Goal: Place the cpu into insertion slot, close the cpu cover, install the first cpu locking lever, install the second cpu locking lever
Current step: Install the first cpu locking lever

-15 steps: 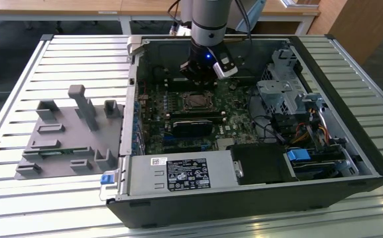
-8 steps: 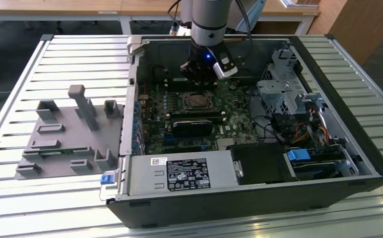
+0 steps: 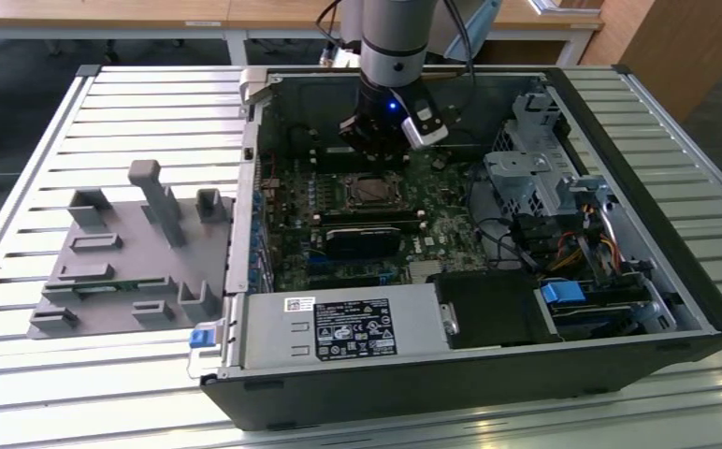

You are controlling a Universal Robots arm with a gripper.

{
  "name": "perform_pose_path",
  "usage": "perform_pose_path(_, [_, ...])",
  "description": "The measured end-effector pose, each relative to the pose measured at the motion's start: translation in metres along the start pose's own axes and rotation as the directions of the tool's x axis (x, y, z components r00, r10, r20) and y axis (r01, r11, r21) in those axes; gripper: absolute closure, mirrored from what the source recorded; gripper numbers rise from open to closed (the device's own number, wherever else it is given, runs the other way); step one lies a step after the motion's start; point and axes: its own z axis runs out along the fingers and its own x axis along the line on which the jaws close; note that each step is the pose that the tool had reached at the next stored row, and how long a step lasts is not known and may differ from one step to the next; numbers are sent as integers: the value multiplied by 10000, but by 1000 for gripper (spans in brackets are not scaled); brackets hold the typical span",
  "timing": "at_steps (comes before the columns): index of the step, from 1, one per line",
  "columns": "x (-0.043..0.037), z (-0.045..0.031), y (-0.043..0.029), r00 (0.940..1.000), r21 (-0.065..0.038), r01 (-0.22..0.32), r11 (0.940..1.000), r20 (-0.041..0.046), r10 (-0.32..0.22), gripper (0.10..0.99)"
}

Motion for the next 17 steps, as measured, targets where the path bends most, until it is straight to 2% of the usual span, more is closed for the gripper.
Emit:
perform_pose_path(5, [0,-4,0,10000,9,-1,10000,-2,1,980])
perform_pose_path(11, [-4,3,-1,10000,144,1,9999,-2,-1,980])
perform_pose_path(17, [-21,26,6,10000,159,1,9999,-5,-1,980])
